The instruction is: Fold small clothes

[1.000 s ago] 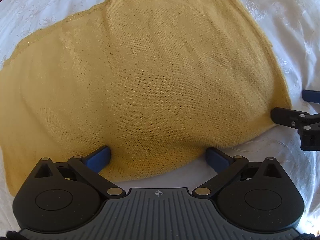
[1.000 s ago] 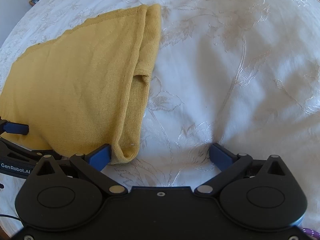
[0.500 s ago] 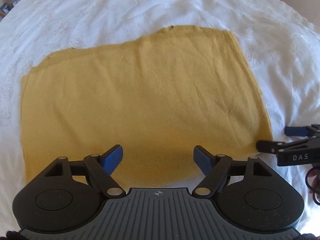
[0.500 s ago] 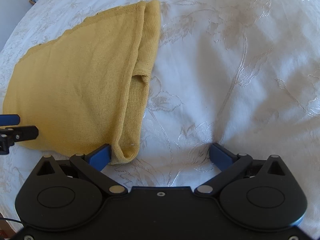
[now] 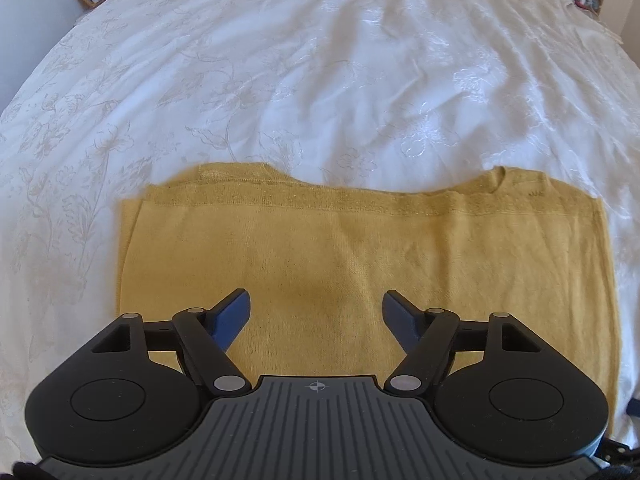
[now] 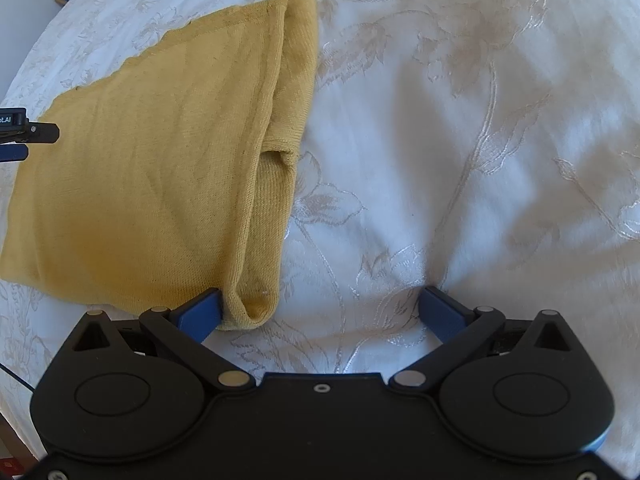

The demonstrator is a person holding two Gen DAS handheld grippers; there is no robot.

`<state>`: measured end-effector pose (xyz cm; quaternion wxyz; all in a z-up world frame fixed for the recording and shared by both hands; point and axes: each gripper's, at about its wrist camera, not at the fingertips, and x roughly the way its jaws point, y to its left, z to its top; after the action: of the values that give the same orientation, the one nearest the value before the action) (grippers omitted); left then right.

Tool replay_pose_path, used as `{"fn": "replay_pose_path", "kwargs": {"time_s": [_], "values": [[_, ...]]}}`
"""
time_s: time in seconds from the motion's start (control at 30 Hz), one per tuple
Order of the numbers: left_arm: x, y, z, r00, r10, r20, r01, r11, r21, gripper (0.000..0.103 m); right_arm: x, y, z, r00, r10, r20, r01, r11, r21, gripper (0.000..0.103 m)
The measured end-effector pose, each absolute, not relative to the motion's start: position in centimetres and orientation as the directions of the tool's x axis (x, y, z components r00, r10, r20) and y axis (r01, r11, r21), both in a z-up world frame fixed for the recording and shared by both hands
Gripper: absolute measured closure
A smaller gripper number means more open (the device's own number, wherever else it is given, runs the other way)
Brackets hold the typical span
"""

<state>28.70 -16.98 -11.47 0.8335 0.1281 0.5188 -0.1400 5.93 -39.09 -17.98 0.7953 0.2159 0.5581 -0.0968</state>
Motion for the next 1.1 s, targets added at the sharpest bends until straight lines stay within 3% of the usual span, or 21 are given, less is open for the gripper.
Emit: {"fn": "replay_pose_path", "kwargs": {"time_s": [0.23,0.53,0.77,0.87,1.0,1.1], "values": [[30.5,-17.4,-15.2,0.325,-0.06,-0.944,0.376,0.924,0.071,0.027,6.6,-39.4,-18.1,0.344,0.099,-0.934,0.401,0.884,0.241,0.0],[31.4,-16.7,-16.0,0.293,-0.074,-0.953,0.385,0.922,0.046,0.017,7.3,-42.5,-16.8,0.4,0.171,-0.9,0.475,0.801,0.364,0.001],[31.9,-16.5,-16.4,0.283,-0.061,-0.957,0.387,0.92,0.056,0.011,9.9,-43.7,-15.5,0.485,0.179,-0.856,0.438,0.797,0.416,0.001],[32.0,-16.6,-16.0,0.279,-0.061,-0.958,0.385,0.921,0.053,0.012,11.0,-43.8,-15.9,0.506,0.222,-0.834,0.421,0.78,0.463,0.001],[31.5,-16.3,-14.1,0.296,-0.09,-0.951,0.376,0.926,0.029,0.025,12.0,-44.1,-16.9,0.507,0.278,-0.816,0.412,0.754,0.512,0.001],[30.3,-15.8,-12.9,0.308,-0.119,-0.944,0.377,0.926,0.006,0.025,12.5,-44.0,-17.6,0.497,0.299,-0.815,0.406,0.75,0.522,0.001]]}}
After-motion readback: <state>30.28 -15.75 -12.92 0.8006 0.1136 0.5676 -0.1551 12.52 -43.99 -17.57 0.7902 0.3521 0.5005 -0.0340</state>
